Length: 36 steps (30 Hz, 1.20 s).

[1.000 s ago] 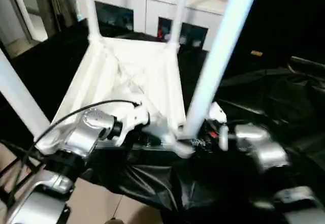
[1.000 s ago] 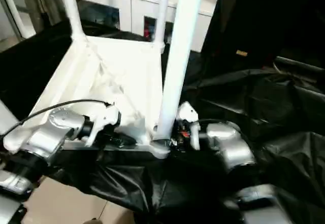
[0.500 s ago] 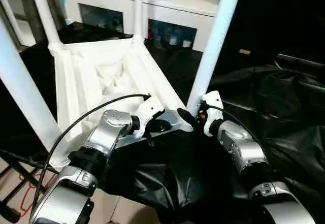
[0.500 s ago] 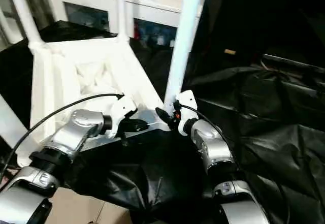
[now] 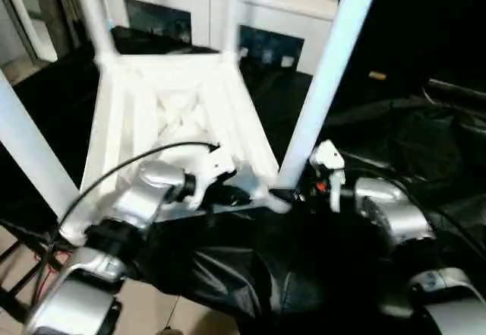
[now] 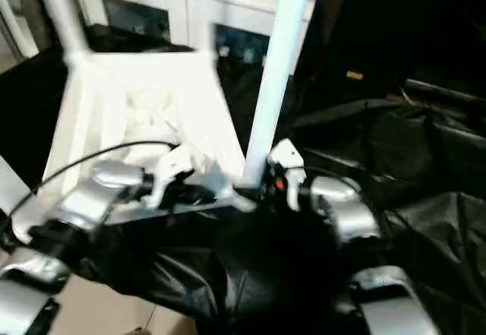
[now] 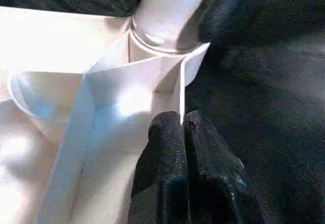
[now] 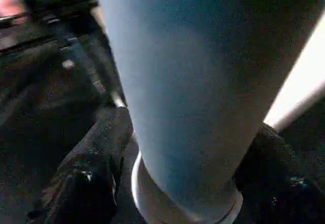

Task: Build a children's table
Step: Rotate leg to tighten

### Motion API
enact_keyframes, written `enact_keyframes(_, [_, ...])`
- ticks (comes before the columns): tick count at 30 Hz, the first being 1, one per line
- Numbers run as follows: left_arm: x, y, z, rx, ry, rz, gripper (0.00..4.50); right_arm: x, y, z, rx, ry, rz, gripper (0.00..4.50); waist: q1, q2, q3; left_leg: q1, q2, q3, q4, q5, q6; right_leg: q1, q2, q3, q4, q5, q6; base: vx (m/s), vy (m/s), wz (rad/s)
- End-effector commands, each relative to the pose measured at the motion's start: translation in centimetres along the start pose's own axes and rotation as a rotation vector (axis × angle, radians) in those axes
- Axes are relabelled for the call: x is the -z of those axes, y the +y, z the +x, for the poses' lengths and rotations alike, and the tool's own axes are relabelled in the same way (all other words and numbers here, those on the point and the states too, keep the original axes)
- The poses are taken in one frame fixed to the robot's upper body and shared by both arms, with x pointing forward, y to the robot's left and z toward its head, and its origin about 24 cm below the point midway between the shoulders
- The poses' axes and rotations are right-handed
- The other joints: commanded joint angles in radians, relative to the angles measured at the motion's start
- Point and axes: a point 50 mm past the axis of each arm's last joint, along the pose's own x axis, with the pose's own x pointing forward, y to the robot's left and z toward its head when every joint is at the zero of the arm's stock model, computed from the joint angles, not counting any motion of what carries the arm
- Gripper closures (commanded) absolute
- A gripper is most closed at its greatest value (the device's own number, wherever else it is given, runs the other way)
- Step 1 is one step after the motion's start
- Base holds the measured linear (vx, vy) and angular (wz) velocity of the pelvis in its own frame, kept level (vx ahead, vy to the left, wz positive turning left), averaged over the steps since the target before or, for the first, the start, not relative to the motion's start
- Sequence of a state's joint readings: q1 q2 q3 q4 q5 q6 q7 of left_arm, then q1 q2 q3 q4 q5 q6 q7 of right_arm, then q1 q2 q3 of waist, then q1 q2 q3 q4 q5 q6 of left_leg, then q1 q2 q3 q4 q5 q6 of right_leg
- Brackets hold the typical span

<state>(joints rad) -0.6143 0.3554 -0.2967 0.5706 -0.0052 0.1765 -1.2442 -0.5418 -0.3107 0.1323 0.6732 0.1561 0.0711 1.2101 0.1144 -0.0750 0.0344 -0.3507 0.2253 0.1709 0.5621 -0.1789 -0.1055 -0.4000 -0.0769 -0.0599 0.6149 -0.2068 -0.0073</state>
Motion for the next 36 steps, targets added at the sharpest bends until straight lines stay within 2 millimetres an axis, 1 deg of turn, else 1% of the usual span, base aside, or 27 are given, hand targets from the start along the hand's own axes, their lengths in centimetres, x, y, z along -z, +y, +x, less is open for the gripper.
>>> enact_keyframes(1, [0.1, -0.8, 0.6, 0.069, 0.005, 0.017, 4.50, 0.6, 1.2, 0.5, -0.132, 0.030, 0.022, 1.69, 0.004, 0.010, -0.051, 0.005, 0.010, 0.014, -0.051, -0.116, 0.074, 0.058, -0.049, 0.036, -0.050, 0.061, -0.268, 0.000, 0.000, 0.00])
enact_keyframes(2, [0.4, -0.9, 0.1, 0.099, 0.017, 0.020, 4.50, 0.6, 1.5, 0.2, -0.183, 0.048, 0.025, 1.76, 0.006, 0.006, -0.051, 0.006, 0.012, 0.014, -0.051, -0.123, 0.070, 0.057, -0.050, 0.035, -0.050, 0.046, -0.266, 0.000, 0.000, 0.00])
enact_keyframes(3, [0.4, -0.9, -0.1, 0.106, 0.023, 0.021, 4.50, 0.6, 1.6, 0.2, -0.199, 0.056, 0.024, 1.76, 0.010, 0.008, -0.050, 0.005, 0.011, 0.014, -0.051, -0.126, 0.066, 0.057, -0.050, 0.036, -0.049, 0.033, -0.260, 0.000, 0.000, 0.00])
enact_keyframes(4, [0.5, -0.8, -0.2, 0.105, 0.031, 0.024, 4.50, 0.7, 1.7, 0.1, -0.216, 0.063, 0.024, 1.82, 0.011, 0.009, -0.050, 0.006, 0.012, 0.014, -0.052, -0.127, 0.063, 0.056, -0.051, 0.036, -0.050, 0.028, -0.258, 0.000, 0.000, 0.00])
enact_keyframes(5, [0.6, -0.8, -0.3, 0.104, 0.034, 0.025, 4.50, 0.7, 1.7, 0.1, -0.220, 0.065, 0.025, 1.95, 0.013, 0.009, -0.050, 0.006, 0.012, 0.014, -0.051, -0.131, 0.060, 0.055, -0.052, 0.037, -0.051, 0.022, -0.257, 0.000, 0.000, 0.00])
enact_keyframes(6, [0.7, -0.6, -0.7, 0.110, 0.046, 0.027, 4.50, 0.7, 1.9, 0.2, -0.240, 0.072, 0.029, 2.18, 0.016, 0.006, -0.048, 0.006, 0.012, 0.014, -0.053, -0.145, 0.047, 0.054, -0.053, 0.037, -0.053, -0.009, -0.250, 0.000, 0.000, 0.00])
enact_keyframes(9, [0.7, -0.6, -0.9, 0.114, 0.048, 0.029, 4.50, 0.8, 2.1, 0.3, -0.266, 0.072, 0.035, 2.31, 0.017, 0.007, -0.048, 0.006, 0.011, 0.012, -0.056, -0.159, 0.030, 0.054, -0.055, 0.038, -0.056, -0.049, -0.233, 0.000, 0.000, 0.00])
enact_keyframes(13, [0.6, -0.6, -0.9, 0.113, 0.043, 0.030, 4.50, 1.0, 2.5, 0.4, -0.282, 0.062, 0.047, 2.38, 0.019, 0.008, -0.049, 0.007, 0.010, 0.013, -0.054, -0.144, 0.028, 0.053, -0.053, 0.038, -0.053, -0.025, -0.231, 0.000, 0.000, 0.00])
enact_keyframes(17, [0.5, -0.4, -0.5, 0.079, 0.032, 0.023, 4.50, 1.1, 2.6, 0.7, -0.254, 0.030, 0.059, 2.40, 0.023, 0.008, -0.051, 0.007, 0.010, 0.014, -0.052, -0.132, 0.032, 0.053, -0.053, 0.038, -0.051, 0.003, -0.240, 0.000, 0.000, 0.00])
enact_keyframes(19, [0.2, 0.3, 0.2, -0.032, 0.011, 0.001, 4.50, 1.2, 1.7, 1.4, -0.082, -0.021, 0.080, 2.40, 0.022, 0.008, -0.050, 0.006, 0.009, 0.013, -0.053, -0.142, 0.022, 0.051, -0.056, 0.039, -0.052, -0.009, -0.238, 0.000, 0.000, 0.00])
enact_keyframes(20, [0.0, 0.5, 0.5, -0.064, 0.005, -0.004, 4.50, 1.4, 1.3, 1.7, -0.007, -0.028, 0.089, 2.41, 0.018, 0.007, -0.046, 0.006, 0.007, 0.011, -0.057, -0.171, 0.008, 0.050, -0.058, 0.040, -0.059, -0.071, -0.226, 0.000, 0.000, 0.00])
enact_keyframes(21, [-0.1, 0.7, 0.7, -0.099, -0.001, -0.013, 4.50, 1.6, 0.9, 1.9, 0.068, -0.028, 0.103, 2.42, 0.017, 0.010, -0.044, 0.007, 0.007, 0.010, -0.060, -0.194, -0.001, 0.048, -0.058, 0.040, -0.064, -0.118, -0.216, 0.000, 0.000, 0.00])
enact_keyframes(22, [-0.2, 0.7, 0.9, -0.113, -0.003, -0.018, 4.50, 1.7, 0.8, 2.0, 0.098, -0.027, 0.108, 2.42, 0.014, 0.007, -0.040, 0.007, 0.006, 0.007, -0.064, -0.239, -0.019, 0.047, -0.060, 0.040, -0.075, -0.231, -0.183, -0.052, -0.005, -0.03])
enact_keyframes(23, [-0.3, 0.8, 1.0, -0.132, -0.005, -0.025, 4.50, 1.8, 0.6, 2.2, 0.134, -0.026, 0.120, 2.44, 0.014, 0.007, -0.041, 0.007, 0.006, 0.005, -0.064, -0.254, -0.024, 0.047, -0.062, 0.040, -0.078, -0.274, -0.170, 0.000, 0.000, 0.00])
enact_keyframes(24, [-0.4, 0.9, 1.3, -0.142, -0.007, -0.031, 4.50, 2.0, 0.5, 2.4, 0.180, -0.026, 0.137, 2.48, 0.006, 0.007, -0.041, 0.005, 0.008, 0.002, -0.067, -0.265, -0.029, 0.046, -0.063, 0.042, -0.083, -0.322, -0.144, 0.000, 0.000, 0.00])
enact_keyframes(25, [-0.5, 0.9, 1.7, -0.165, -0.013, -0.038, 4.50, 2.2, 0.4, 2.7, 0.219, -0.032, 0.160, 2.48, 0.003, 0.009, -0.041, 0.006, 0.008, 0.001, -0.067, -0.265, -0.029, 0.044, -0.062, 0.042, -0.083, -0.318, -0.142, 0.000, 0.000, 0.00])
enact_keyframes(27, [-1.3, 1.1, 3.2, -0.226, -0.036, -0.061, 4.50, 2.7, 0.7, 4.1, 0.318, -0.028, 0.202, 2.51, -0.006, 0.008, -0.041, 0.006, 0.006, 0.002, -0.067, -0.266, -0.029, 0.040, -0.058, 0.043, -0.084, -0.304, -0.141, 0.000, 0.000, 0.00])
enact_keyframes(28, [-1.3, 1.1, 3.2, -0.226, -0.036, -0.061, 4.50, 2.7, 0.7, 4.1, 0.318, -0.028, 0.202, 2.51, -0.007, 0.006, -0.040, 0.005, 0.006, 0.003, -0.066, -0.267, -0.028, 0.040, -0.058, 0.042, -0.085, -0.310, -0.139, 0.000, 0.000, 0.00])
enact_keyframes(31, [-1.6, 0.9, 3.9, -0.243, -0.042, -0.061, 4.50, 2.9, 0.8, 4.7, 0.387, -0.019, 0.211, 2.53, -0.006, 0.009, -0.040, 0.005, 0.006, 0.003, -0.067, -0.270, -0.020, 0.038, -0.058, 0.043, -0.088, -0.315, -0.134, 0.000, 0.000, 0.00])
enact_keyframes(32, [-1.7, 0.8, 4.3, -0.249, -0.040, -0.055, 4.50, 2.8, 0.8, 4.9, 0.390, -0.025, 0.192, 2.53, -0.007, 0.012, -0.040, 0.005, 0.006, 0.001, -0.069, -0.277, -0.021, 0.039, -0.057, 0.042, -0.087, -0.313, -0.133, 0.000, 0.000, 0.00])
enact_keyframes(34, [-1.7, 0.7, 4.6, -0.254, -0.037, -0.047, 4.50, 2.8, 0.8, 5.0, 0.401, -0.030, 0.185, 2.53, -0.007, 0.010, -0.040, 0.007, 0.007, 0.002, -0.068, -0.285, -0.020, 0.037, -0.056, 0.043, -0.088, -0.304, -0.136, 0.000, 0.000, 0.00])
enact_keyframes(35, [-1.7, 0.7, 4.6, -0.258, -0.037, -0.049, 4.50, 2.7, 0.6, 4.7, 0.408, -0.031, 0.169, 2.53, -0.008, 0.012, -0.039, 0.006, 0.006, 0.002, -0.069, -0.293, -0.018, 0.037, -0.056, 0.043, -0.090, -0.309, -0.135, 0.000, 0.000, 0.00])
enact_keyframes(36, [-1.6, 0.7, 4.6, -0.254, -0.037, -0.047, 4.50, 2.6, 0.4, 4.4, 0.408, -0.036, 0.174, 2.19, -0.008, 0.013, -0.040, 0.006, 0.007, 0.002, -0.069, -0.296, -0.017, 0.038, -0.057, 0.043, -0.089, -0.309, -0.136, 0.000, 0.000, 0.00])
